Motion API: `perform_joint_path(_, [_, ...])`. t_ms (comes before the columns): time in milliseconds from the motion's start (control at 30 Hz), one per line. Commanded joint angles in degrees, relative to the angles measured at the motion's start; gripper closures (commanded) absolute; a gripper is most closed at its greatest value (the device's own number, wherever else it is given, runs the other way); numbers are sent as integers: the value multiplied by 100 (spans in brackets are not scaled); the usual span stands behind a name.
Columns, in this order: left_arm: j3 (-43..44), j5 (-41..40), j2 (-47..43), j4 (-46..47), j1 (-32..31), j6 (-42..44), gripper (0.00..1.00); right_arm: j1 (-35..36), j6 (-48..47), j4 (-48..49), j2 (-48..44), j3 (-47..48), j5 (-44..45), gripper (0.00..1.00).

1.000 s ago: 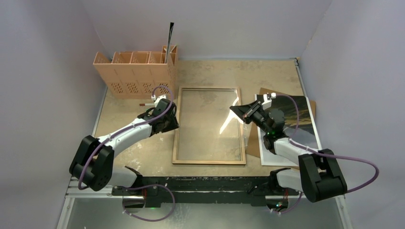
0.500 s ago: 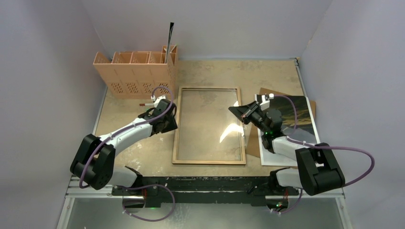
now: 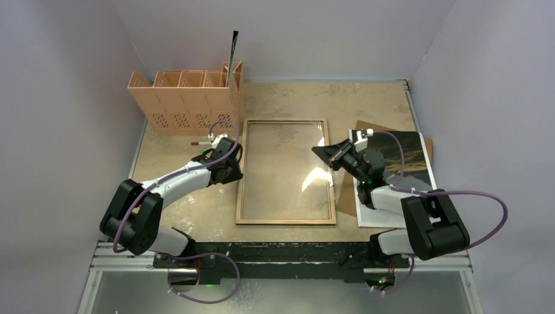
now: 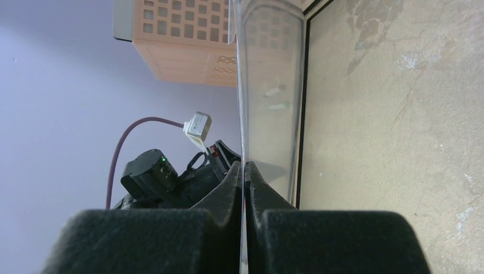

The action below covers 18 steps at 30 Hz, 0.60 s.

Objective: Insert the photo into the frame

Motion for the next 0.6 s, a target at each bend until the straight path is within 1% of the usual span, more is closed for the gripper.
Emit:
perform_joint_path(0, [-95, 84, 39, 233, 47, 74, 75, 86, 157, 503, 177, -26, 61, 100])
perform_joint_path(300, [-255, 221, 105, 348, 47, 77, 84, 272, 196, 643, 444, -84, 27, 100])
perform_joint_path(333, [-262, 221, 106, 346, 47, 72, 84, 295, 204, 637, 438, -97, 26, 99])
perform_joint_path(467, [-248, 221, 95, 355, 54, 84, 85, 310, 136, 490, 380, -121, 50, 89])
perform_joint_path(567, [-238, 200, 97, 348, 56, 84, 86, 315, 4, 397, 358, -138, 60, 85])
